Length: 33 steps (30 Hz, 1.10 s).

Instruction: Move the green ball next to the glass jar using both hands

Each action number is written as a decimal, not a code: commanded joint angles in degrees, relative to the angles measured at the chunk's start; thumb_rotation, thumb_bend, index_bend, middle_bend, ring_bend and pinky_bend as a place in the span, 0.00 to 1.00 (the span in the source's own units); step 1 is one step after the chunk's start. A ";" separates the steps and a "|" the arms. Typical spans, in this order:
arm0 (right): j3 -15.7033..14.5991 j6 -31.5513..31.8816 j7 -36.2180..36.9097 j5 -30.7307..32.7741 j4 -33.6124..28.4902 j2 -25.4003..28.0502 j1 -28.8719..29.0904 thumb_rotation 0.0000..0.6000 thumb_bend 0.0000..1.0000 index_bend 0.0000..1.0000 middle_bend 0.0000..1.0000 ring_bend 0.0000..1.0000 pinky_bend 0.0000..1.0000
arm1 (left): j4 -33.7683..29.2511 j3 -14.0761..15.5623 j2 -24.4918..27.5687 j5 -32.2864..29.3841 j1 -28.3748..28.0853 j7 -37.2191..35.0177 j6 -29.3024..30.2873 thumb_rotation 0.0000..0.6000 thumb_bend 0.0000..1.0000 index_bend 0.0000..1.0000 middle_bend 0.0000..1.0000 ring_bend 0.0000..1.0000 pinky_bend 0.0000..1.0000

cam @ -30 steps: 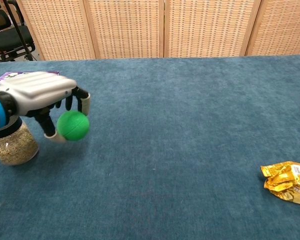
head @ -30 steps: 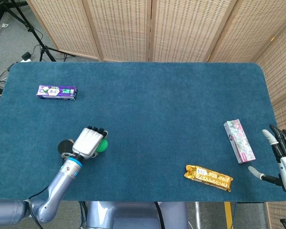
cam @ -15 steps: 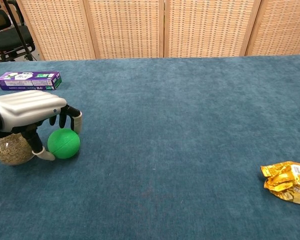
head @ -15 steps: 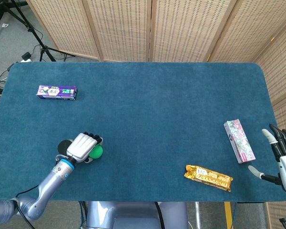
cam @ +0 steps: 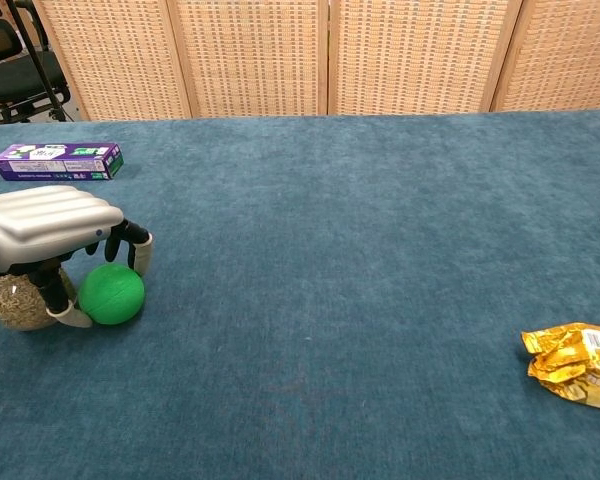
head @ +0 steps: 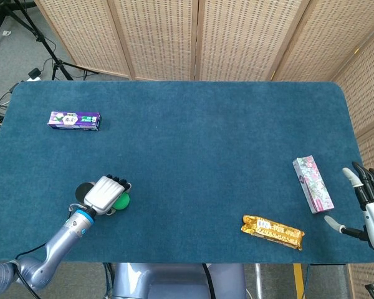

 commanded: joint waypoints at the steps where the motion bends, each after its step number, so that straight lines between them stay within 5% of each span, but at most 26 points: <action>1: 0.04 0.06 0.10 -0.03 -0.01 0.03 -0.04 1.00 0.00 0.00 0.00 0.00 0.00 | 0.00 -0.10 -0.14 -0.76 -0.03 0.84 -0.07 1.00 0.18 0.52 0.43 0.40 0.42; 4: 0.09 0.12 0.19 -0.12 0.02 0.01 -0.09 1.00 0.00 0.00 0.00 0.00 0.00 | -0.41 -0.14 -0.05 -1.95 -0.10 1.86 -0.33 1.00 0.17 0.48 0.41 0.35 0.41; 15: 0.30 0.19 0.24 -0.27 0.08 -0.22 -0.13 1.00 0.00 0.00 0.00 0.00 0.00 | -4.33 -0.59 1.14 -10.25 -1.46 8.47 -0.55 1.00 0.07 0.25 0.05 0.01 0.17; 26: 0.43 0.19 0.21 -0.16 0.05 -0.22 -0.25 1.00 0.00 0.00 0.00 0.00 0.00 | -6.16 -0.43 2.76 -10.47 -1.74 7.70 -0.11 1.00 0.04 0.03 0.00 0.00 0.07; 33: 0.46 0.25 0.34 -0.14 -0.06 -0.12 -0.37 1.00 0.00 0.00 0.00 0.00 0.00 | -10.75 -0.70 7.70 -7.70 -0.57 3.88 1.51 1.00 0.02 0.00 0.00 0.00 0.02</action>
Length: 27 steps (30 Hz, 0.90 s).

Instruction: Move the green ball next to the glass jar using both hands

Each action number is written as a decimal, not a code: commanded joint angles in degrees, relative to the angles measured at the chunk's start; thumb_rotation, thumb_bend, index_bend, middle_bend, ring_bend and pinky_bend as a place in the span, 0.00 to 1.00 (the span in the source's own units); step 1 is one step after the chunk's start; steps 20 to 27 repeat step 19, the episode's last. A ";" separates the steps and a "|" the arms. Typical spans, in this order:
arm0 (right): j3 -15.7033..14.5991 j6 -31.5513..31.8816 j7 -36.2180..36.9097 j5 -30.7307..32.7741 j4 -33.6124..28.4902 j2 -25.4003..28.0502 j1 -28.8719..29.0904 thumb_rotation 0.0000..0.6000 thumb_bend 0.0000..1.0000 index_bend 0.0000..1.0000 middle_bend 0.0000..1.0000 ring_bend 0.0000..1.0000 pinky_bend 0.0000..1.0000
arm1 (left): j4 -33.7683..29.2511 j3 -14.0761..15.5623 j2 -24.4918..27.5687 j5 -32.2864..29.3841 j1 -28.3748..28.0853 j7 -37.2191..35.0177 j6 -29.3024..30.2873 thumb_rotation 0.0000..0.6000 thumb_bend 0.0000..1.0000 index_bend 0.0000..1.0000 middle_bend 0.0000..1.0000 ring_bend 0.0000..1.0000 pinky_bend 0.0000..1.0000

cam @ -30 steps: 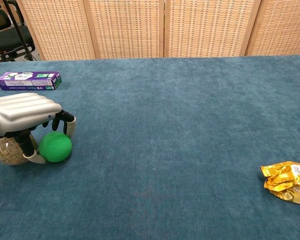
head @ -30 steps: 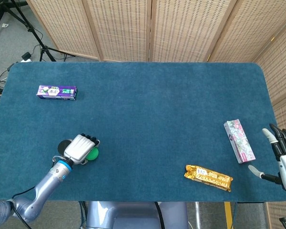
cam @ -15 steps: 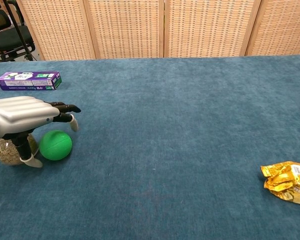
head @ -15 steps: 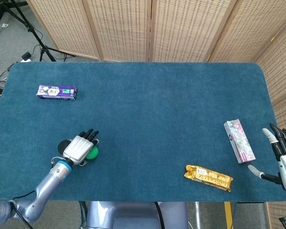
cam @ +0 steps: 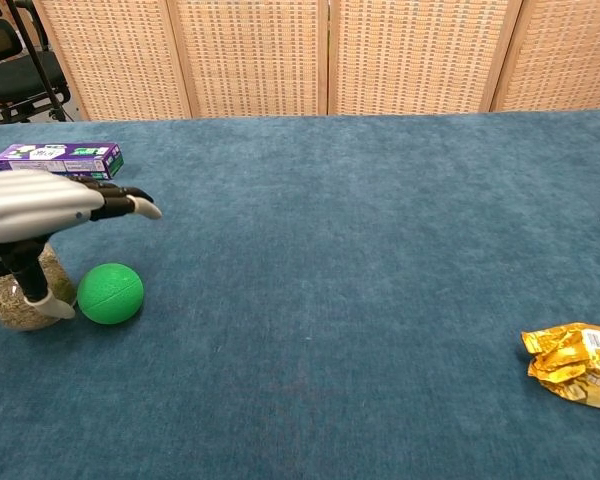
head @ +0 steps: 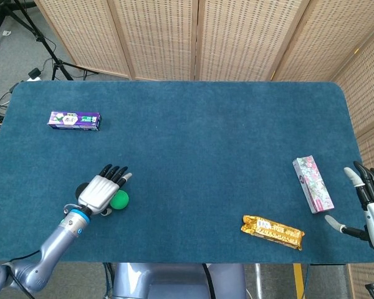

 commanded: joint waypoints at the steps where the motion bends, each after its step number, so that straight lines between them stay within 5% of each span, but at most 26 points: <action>1: -0.02 -0.01 0.03 -0.04 -0.04 0.04 -0.02 1.00 0.00 0.00 0.00 0.00 0.00 | -2.68 -0.35 2.99 1.44 0.81 -2.79 0.79 1.00 0.02 0.00 0.00 0.00 0.01; 8: -0.06 -0.14 -0.49 -0.19 -0.29 0.00 -0.06 1.00 0.00 0.00 0.00 0.00 0.00 | -9.87 -0.32 12.92 12.24 4.17 -14.48 3.48 1.00 0.00 0.00 0.00 0.00 0.00; 11: -0.19 0.10 -1.21 -0.75 -0.41 -0.22 -0.13 1.00 0.00 0.00 0.00 0.00 0.00 | -10.47 -0.07 15.53 19.87 10.01 -21.66 13.40 1.00 0.00 0.00 0.00 0.00 0.00; 19: -0.06 0.50 -2.58 -0.83 -0.70 -0.72 -0.32 1.00 0.00 0.00 0.00 0.00 0.00 | -2.20 1.35 12.15 26.00 19.76 -30.58 27.49 1.00 0.00 0.00 0.00 0.00 0.00; 27: -0.06 0.50 -2.58 -0.83 -0.70 -0.72 -0.32 1.00 0.00 0.00 0.00 0.00 0.00 | -2.20 1.35 12.15 26.00 19.76 -30.58 27.49 1.00 0.00 0.00 0.00 0.00 0.00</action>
